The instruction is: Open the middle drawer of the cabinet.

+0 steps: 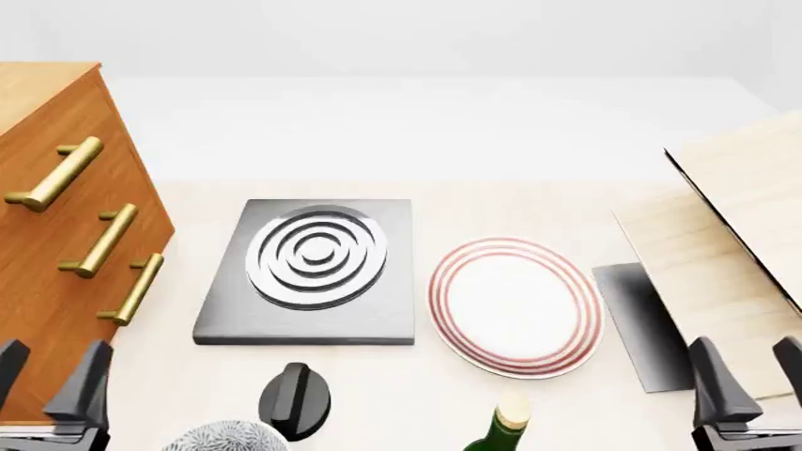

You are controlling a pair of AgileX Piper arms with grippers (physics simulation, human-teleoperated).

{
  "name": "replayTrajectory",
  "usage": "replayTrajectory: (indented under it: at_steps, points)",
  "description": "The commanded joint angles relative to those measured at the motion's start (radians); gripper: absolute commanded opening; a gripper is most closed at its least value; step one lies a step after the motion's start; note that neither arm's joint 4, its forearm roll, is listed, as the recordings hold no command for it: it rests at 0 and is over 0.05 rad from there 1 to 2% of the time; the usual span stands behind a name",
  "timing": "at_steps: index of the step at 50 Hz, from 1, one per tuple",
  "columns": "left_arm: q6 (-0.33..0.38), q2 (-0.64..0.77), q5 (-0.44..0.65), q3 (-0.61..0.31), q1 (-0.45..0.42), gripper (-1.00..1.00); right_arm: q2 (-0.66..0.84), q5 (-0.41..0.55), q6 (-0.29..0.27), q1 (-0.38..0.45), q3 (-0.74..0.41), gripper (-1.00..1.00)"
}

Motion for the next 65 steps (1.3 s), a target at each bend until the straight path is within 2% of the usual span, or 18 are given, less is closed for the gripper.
replayTrajectory:
  at_steps: [1, 2, 4, 12, 23, 26, 28, 30, 32, 33, 36, 40, 49, 54, 55, 58, 59, 65]
  points:
    - [0.012, 0.026, -0.022, 0.000, -0.007, 1.00, 0.121, -0.103, 0.029, -0.001, 0.000, 1.00]
    - [0.012, 0.035, -0.029, 0.000, -0.006, 1.00, 0.097, -0.093, 0.001, -0.003, 0.000, 1.00]
    - [0.016, 0.044, -0.036, 0.000, -0.001, 1.00, 0.115, -0.101, 0.020, -0.002, 0.000, 1.00]
    - [0.003, 0.038, -0.028, -0.001, 0.001, 1.00, 0.119, -0.105, 0.020, -0.002, 0.000, 1.00]
    - [0.043, 0.010, -0.017, -0.010, -0.040, 1.00, 0.124, -0.111, 0.019, -0.001, 0.000, 1.00]
    - [0.037, 0.093, -0.055, -0.028, 0.000, 1.00, 0.124, -0.111, 0.019, -0.002, -0.001, 1.00]
    - [0.069, 0.089, -0.042, -0.043, 0.023, 1.00, 0.124, -0.110, 0.019, -0.001, -0.001, 1.00]
    - [0.063, 0.087, -0.007, -0.076, 0.017, 1.00, 0.124, -0.110, 0.019, -0.001, -0.001, 1.00]
    - [0.144, 0.122, -0.006, -0.100, 0.060, 1.00, 0.124, -0.110, 0.019, -0.001, -0.001, 1.00]
    - [0.136, 0.107, 0.021, -0.122, 0.040, 1.00, 0.123, -0.110, 0.019, -0.001, -0.001, 1.00]
    - [0.236, 0.094, 0.057, -0.158, 0.024, 1.00, 0.123, -0.110, 0.019, -0.001, -0.001, 1.00]
    - [0.301, 0.052, 0.110, -0.224, -0.031, 1.00, 0.122, -0.109, 0.019, -0.001, -0.001, 1.00]
    - [0.439, 0.121, 0.126, -0.313, -0.040, 1.00, 0.119, -0.106, 0.019, -0.001, -0.001, 1.00]
    - [0.550, 0.186, 0.093, -0.298, -0.046, 1.00, 0.119, -0.106, 0.019, -0.001, -0.001, 1.00]
    - [0.550, 0.186, 0.093, -0.297, -0.046, 1.00, 0.119, -0.106, 0.019, -0.001, -0.001, 1.00]
    - [0.636, 0.199, 0.023, -0.261, -0.061, 1.00, 0.120, -0.107, 0.019, -0.001, -0.001, 1.00]
    - [0.636, 0.200, 0.021, -0.261, -0.061, 1.00, 0.120, -0.107, 0.019, -0.001, -0.001, 1.00]
    - [0.770, 0.313, -0.176, -0.152, -0.034, 1.00, 0.122, -0.109, 0.019, -0.001, -0.001, 1.00]
